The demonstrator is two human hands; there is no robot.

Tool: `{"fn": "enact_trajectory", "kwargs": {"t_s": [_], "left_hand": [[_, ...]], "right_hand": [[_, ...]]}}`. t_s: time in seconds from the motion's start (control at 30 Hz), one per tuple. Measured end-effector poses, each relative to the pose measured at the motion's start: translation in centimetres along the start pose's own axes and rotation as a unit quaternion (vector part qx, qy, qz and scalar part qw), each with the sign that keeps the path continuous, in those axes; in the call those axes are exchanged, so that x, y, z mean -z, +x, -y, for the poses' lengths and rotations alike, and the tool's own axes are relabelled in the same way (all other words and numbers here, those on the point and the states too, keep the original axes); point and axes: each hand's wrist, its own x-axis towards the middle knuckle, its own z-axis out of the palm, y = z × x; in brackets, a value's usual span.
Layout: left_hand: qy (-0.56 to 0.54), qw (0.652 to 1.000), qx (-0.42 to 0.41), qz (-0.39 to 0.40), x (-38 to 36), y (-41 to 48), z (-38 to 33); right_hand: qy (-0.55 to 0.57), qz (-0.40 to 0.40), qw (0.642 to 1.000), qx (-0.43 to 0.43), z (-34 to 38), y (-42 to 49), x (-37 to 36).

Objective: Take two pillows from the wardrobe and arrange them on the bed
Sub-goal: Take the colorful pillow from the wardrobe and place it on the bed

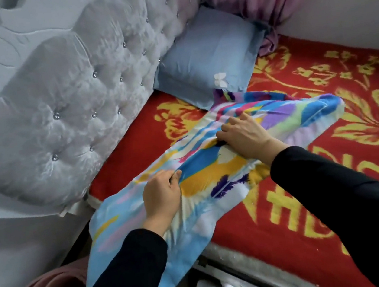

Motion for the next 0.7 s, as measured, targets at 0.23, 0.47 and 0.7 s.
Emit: {"fn": "enact_trajectory", "kwargs": {"t_s": [0.23, 0.47, 0.7], "left_hand": [[-0.020, 0.995, 0.092, 0.038, -5.8, 6.4, 2.6], [-0.011, 0.966, 0.116, 0.230, -13.0, 7.7, 2.2], [-0.024, 0.904, 0.158, 0.396, -17.4, 5.2, 5.1]], "right_hand": [[0.018, 0.106, 0.994, -0.024, -2.1, 8.8, -8.2], [0.081, 0.217, 0.963, -0.138, -2.8, 5.7, -15.0], [0.291, 0.147, 0.817, -0.475, 2.3, -0.6, -18.2]]}}
